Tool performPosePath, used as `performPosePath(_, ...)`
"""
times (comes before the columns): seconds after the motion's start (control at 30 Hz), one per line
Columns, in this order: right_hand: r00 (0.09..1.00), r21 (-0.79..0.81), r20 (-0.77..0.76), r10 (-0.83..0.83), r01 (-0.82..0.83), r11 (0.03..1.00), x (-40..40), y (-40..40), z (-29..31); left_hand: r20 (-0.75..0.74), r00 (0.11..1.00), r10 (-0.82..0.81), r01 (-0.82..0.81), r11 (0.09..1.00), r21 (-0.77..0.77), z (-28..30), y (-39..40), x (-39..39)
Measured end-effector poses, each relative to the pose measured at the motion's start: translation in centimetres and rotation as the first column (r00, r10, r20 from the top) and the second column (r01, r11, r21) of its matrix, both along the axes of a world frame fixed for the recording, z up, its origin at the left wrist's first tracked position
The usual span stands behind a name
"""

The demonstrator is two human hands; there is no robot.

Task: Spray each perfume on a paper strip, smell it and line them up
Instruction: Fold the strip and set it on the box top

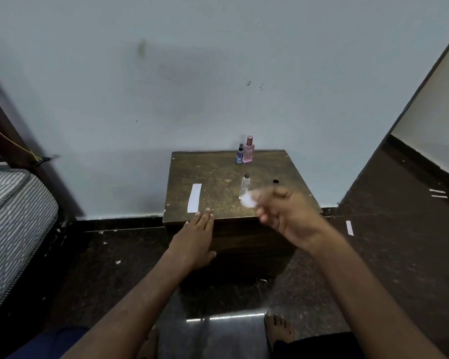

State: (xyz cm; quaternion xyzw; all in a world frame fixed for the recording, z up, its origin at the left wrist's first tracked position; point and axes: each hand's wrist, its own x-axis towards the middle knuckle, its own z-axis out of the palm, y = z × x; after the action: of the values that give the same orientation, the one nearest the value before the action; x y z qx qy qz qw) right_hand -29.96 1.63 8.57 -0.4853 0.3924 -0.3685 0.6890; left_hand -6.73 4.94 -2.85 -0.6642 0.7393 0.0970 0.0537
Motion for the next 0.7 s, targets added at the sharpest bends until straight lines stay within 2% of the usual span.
performPosePath(0.03, 0.952, -0.059, -0.305, -0.027, 0.009, 0.998, -0.1, 0.2, -1.2, 0.002, 1.000, 0.000, 0.000, 1.000, 0.002, 0.0, 0.0, -0.1)
performPosePath(0.07, 0.866, -0.105, -0.497, -0.058, 0.006, 0.994, -0.1, 0.5, -1.8, -0.003, 1.000, 0.002, -0.002, 1.000, 0.004, 0.0, 0.0, -0.1)
performPosePath(0.1, 0.834, -0.120, -0.546, -0.075, 0.011, 0.993, -0.2, 0.3, -2.1, -0.011, 1.000, 0.003, -0.003, 1.000, 0.009, 0.1, 0.0, 0.0)
performPosePath(0.13, 0.883, -0.113, -0.462, -0.079, 0.030, 0.993, -0.2, 0.2, -1.4, -0.016, 1.000, 0.002, -0.002, 1.000, 0.013, 0.1, -0.1, 0.0)
performPosePath(0.17, 0.970, -0.067, -0.239, -0.041, 0.025, 0.997, -0.2, 0.1, -0.3, -0.015, 1.000, -0.004, 0.004, 1.000, 0.014, 0.1, -0.2, 0.1)
performPosePath(0.2, 0.998, -0.012, 0.052, 0.024, -0.023, 1.000, -0.1, 0.1, 1.1, -0.012, 1.000, -0.008, 0.008, 1.000, 0.013, 0.1, -0.3, 0.2)
performPosePath(0.23, 0.961, 0.015, 0.273, 0.053, -0.059, 0.998, -0.1, 0.0, 2.1, -0.011, 1.000, -0.009, 0.009, 1.000, 0.015, 0.2, -0.3, 0.2)
performPosePath(0.27, 0.931, 0.015, 0.355, 0.083, -0.094, 0.995, 0.0, 0.1, 2.4, -0.011, 1.000, -0.008, 0.008, 1.000, 0.017, 0.2, -0.3, 0.2)
performPosePath(0.3, 0.957, 0.010, 0.278, 0.082, -0.088, 0.996, -0.2, -0.1, 1.8, -0.011, 1.000, -0.007, 0.007, 1.000, 0.018, 0.2, -0.2, 0.2)
performPosePath(0.33, 0.999, -0.029, 0.014, 0.052, -0.052, 0.998, -0.3, 0.0, 0.8, -0.012, 1.000, -0.005, 0.005, 1.000, 0.017, 0.2, -0.2, 0.1)
performPosePath(0.37, 0.942, -0.102, -0.337, -0.003, -0.033, 0.994, -0.6, 0.2, -0.4, -0.013, 1.000, -0.002, 0.002, 1.000, 0.010, 0.1, -0.2, 0.0)
performPosePath(0.4, 0.835, -0.144, -0.547, -0.053, -0.032, 0.989, -0.9, 0.4, -1.3, -0.015, 1.000, 0.002, -0.002, 1.000, 0.002, 0.1, -0.2, 0.0)
performPosePath(0.43, 0.812, -0.125, -0.581, -0.055, -0.023, 0.992, -1.1, 0.3, -1.7, -0.018, 1.000, 0.007, -0.007, 1.000, -0.006, 0.2, -0.2, 0.0)
performPosePath(0.47, 0.888, -0.080, -0.458, -0.048, 0.013, 0.997, -1.0, 0.2, -1.2, -0.020, 1.000, 0.011, -0.011, 1.000, -0.013, 0.3, -0.3, 0.0)
performPosePath(0.5, 0.982, -0.014, -0.188, -0.029, 0.027, 1.000, -1.0, 0.0, -0.2, -0.020, 1.000, 0.010, -0.010, 1.000, -0.021, 0.4, -0.3, 0.1)
performPosePath(0.53, 0.992, 0.034, 0.124, -0.008, 0.003, 0.999, -1.1, -0.1, 1.1, -0.016, 1.000, 0.009, -0.009, 1.000, -0.026, 0.4, -0.4, 0.1)
performPosePath(0.57, 0.937, 0.049, 0.348, -0.010, -0.008, 0.999, -1.0, -0.2, 2.1, -0.010, 1.000, 0.009, -0.009, 1.000, -0.029, 0.4, -0.4, 0.1)
performPosePath(0.6, 0.899, 0.037, 0.439, 0.012, -0.032, 0.999, -0.9, -0.3, 2.3, -0.007, 1.000, 0.011, -0.011, 1.000, -0.029, 0.4, -0.4, 0.0)
performPosePath(0.63, 0.929, 0.013, 0.370, 0.021, -0.028, 1.000, -0.9, -0.4, 1.9, -0.005, 1.000, 0.014, -0.014, 1.000, -0.026, 0.4, -0.4, -0.1)
performPosePath(0.67, 0.993, -0.028, 0.121, -0.004, 0.007, 1.000, -0.9, -0.3, 0.9, -0.002, 1.000, 0.016, -0.016, 1.000, -0.026, 0.3, -0.3, -0.2)
performPosePath(0.7, 0.971, -0.096, -0.238, -0.027, 0.004, 0.995, -1.0, -0.1, -0.4, -0.001, 1.000, 0.018, -0.018, 0.999, -0.028, 0.1, -0.3, -0.2)
